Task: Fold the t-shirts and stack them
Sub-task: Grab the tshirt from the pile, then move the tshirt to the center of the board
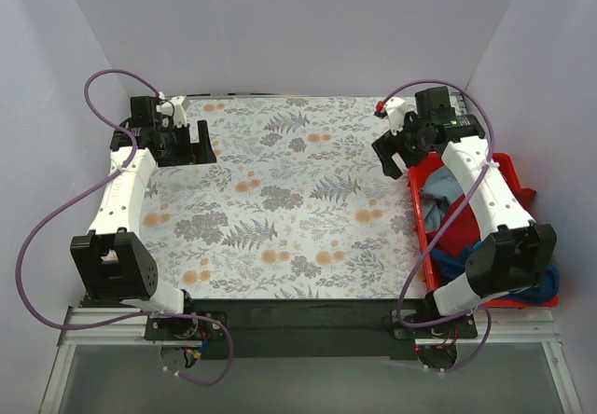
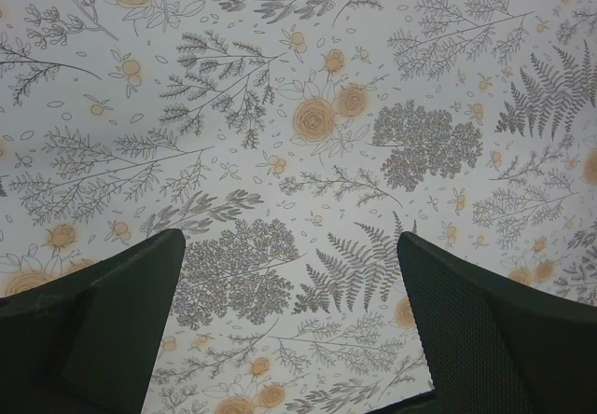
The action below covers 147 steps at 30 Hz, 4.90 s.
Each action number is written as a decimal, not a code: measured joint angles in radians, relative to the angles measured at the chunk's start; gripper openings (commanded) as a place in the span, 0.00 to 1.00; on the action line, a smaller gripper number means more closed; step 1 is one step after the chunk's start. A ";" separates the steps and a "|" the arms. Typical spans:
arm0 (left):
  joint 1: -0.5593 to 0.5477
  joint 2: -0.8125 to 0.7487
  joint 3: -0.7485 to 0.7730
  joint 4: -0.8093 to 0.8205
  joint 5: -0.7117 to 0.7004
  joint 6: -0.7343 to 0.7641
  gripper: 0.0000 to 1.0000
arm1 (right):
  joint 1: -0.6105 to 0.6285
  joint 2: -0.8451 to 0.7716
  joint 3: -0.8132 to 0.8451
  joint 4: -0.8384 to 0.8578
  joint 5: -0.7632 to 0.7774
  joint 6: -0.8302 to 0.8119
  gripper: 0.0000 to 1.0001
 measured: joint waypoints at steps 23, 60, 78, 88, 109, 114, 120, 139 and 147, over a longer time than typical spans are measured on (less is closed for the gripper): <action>0.000 0.029 0.039 -0.077 0.163 0.051 0.98 | 0.004 -0.492 -0.383 -0.396 0.602 -0.198 0.98; -0.137 0.237 0.211 -0.181 0.206 0.058 0.98 | -0.286 -0.663 -0.724 -0.371 0.959 -0.256 0.98; -0.141 0.237 0.185 -0.177 0.207 0.058 0.98 | -0.534 -0.613 -0.724 -0.131 0.937 -0.497 0.84; -0.147 0.237 0.186 -0.177 0.207 0.058 0.98 | -0.636 -0.597 -0.724 -0.109 0.897 -0.545 0.53; -0.150 0.236 0.186 -0.171 0.208 0.059 0.98 | -0.716 -0.554 -0.586 -0.129 0.753 -0.576 0.01; -0.150 0.228 0.186 -0.170 0.208 0.060 0.98 | -0.717 -0.557 -0.309 -0.147 0.619 -0.542 0.01; -0.150 0.224 0.186 -0.170 0.208 0.062 0.98 | -0.716 -0.513 0.016 -0.194 0.438 -0.472 0.01; -0.113 0.047 0.171 -0.069 0.226 -0.064 0.98 | -0.716 -0.369 0.445 0.116 -0.291 -0.100 0.01; 0.174 -0.126 0.050 0.021 0.332 -0.199 0.98 | -0.558 -0.259 0.468 0.448 -0.481 0.291 0.01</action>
